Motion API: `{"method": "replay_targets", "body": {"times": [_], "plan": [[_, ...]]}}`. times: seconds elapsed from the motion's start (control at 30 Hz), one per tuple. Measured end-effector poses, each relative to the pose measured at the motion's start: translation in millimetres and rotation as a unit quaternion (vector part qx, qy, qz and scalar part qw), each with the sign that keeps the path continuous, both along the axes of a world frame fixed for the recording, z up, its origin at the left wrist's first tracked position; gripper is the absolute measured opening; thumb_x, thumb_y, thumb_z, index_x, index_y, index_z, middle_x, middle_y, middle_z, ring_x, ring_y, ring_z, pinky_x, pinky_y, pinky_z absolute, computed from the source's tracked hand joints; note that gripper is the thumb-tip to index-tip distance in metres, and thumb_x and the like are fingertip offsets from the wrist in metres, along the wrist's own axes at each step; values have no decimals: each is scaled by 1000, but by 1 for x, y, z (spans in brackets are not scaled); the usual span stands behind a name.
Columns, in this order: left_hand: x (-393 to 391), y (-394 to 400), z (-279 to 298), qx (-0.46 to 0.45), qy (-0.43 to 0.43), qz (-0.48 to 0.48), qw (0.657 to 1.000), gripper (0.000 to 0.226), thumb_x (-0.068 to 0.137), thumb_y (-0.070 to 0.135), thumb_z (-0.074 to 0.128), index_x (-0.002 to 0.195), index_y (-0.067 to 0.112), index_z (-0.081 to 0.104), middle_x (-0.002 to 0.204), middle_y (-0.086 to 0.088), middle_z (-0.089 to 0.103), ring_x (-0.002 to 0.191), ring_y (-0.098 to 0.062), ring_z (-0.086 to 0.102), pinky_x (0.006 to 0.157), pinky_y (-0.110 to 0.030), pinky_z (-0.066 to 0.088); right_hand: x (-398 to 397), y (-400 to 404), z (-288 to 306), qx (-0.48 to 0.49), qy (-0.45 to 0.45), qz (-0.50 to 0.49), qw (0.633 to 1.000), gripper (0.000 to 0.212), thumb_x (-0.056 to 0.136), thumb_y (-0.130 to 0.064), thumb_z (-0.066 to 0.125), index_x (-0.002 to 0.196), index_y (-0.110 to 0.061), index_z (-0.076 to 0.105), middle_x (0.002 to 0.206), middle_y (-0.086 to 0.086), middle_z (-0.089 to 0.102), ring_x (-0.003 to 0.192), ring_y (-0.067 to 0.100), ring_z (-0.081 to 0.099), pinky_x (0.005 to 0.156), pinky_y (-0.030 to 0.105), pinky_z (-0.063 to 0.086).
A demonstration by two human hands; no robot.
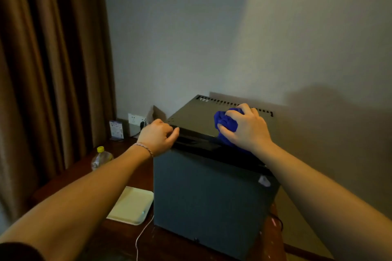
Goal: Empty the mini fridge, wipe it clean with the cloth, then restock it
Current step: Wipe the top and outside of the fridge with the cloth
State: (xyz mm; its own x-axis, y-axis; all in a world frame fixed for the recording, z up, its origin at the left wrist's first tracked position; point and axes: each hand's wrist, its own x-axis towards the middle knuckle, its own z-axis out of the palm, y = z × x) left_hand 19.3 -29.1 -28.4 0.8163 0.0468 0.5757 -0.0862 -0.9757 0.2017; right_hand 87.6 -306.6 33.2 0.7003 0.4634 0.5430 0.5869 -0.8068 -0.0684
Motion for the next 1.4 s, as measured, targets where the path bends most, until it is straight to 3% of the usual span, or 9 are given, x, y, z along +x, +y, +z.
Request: {"method": "replay_targets", "body": {"times": [0.37,0.47,0.53,0.63,0.7,0.73,1.03,1.27,1.4], "plan": [[55,21,-13,-118,-170,-67,976,35,92,36,56,63,18,62,68,7,59,76,-11,56,71,-31,51,77,78,-17,-42,57,106,992,51,85,-67,56,125,-36,62,127,-5,48,111,26,48,88,43,48],[71,31,2,-216,-93,-18,972,18,88,35,68,91,17,66,93,5,61,89,-11,57,80,-22,45,87,96,-16,-69,82,111,988,50,86,-69,53,126,-39,60,127,-6,46,113,24,45,90,44,47],[80,38,3,-264,52,22,963,43,86,38,73,121,17,60,117,1,58,107,-13,56,88,-21,43,94,104,-19,-57,85,107,989,50,86,-70,52,126,-40,59,128,-8,45,114,23,45,90,44,47],[87,46,-5,-447,226,9,866,67,86,47,69,141,15,47,131,-5,58,115,-23,61,95,-34,51,105,115,-22,-53,79,103,990,50,86,-71,50,127,-42,57,133,-9,44,117,21,44,90,43,46],[90,50,-7,-583,274,-51,763,59,88,46,65,132,8,55,116,-16,69,102,-31,70,94,-44,55,111,124,-23,-57,68,114,989,52,87,-71,49,129,-42,56,137,-10,41,119,21,43,90,43,47],[89,51,-6,-596,278,-75,750,52,92,42,61,127,5,59,113,-20,71,101,-34,70,95,-45,55,113,127,-23,-58,60,122,989,53,87,-71,48,131,-41,55,139,-9,40,121,21,43,90,44,47],[96,61,-19,-593,251,-153,749,41,99,39,42,125,14,62,113,-19,70,106,-33,67,103,-50,48,128,136,-32,-67,21,201,977,50,89,-69,45,131,-44,54,139,-15,45,125,16,42,81,42,53],[108,61,-31,-597,223,-149,756,31,103,23,39,121,48,38,104,21,69,83,20,62,67,-1,44,150,164,-31,-49,38,225,972,42,89,-68,48,122,-48,63,134,-22,50,119,14,47,76,41,53],[133,70,-26,-594,271,-131,746,39,96,46,54,133,42,43,136,14,53,115,10,52,105,-19,42,182,176,-34,-30,65,233,970,41,87,-67,54,121,-47,64,132,-23,51,116,11,47,88,41,50]]}}
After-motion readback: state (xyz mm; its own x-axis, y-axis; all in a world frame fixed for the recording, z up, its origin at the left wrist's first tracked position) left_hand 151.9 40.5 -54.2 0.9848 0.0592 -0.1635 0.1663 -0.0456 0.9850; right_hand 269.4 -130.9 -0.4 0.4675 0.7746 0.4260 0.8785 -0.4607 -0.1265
